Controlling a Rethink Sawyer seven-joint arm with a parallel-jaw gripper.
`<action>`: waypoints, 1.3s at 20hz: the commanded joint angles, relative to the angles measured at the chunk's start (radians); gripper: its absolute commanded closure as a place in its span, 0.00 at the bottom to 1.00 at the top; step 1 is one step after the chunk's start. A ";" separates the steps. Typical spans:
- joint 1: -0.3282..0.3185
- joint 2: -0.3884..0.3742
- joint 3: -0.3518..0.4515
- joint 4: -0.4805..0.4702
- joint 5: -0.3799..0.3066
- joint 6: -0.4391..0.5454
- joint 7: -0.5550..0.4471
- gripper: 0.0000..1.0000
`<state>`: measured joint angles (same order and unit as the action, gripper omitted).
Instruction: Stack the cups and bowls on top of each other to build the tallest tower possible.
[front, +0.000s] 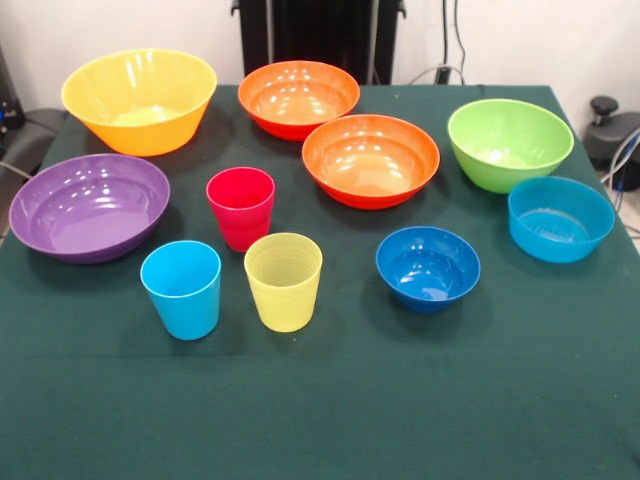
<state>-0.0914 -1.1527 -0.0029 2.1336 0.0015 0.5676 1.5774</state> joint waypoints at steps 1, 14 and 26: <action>-0.025 0.141 0.049 -0.040 -0.023 -0.068 0.123 0.00; -0.059 0.270 0.060 -0.117 -0.022 -0.128 0.124 0.00; -0.081 0.419 0.068 -0.202 -0.024 -0.211 0.120 0.00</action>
<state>-0.1581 -0.8543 0.0002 1.9932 -0.0016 0.4424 1.5774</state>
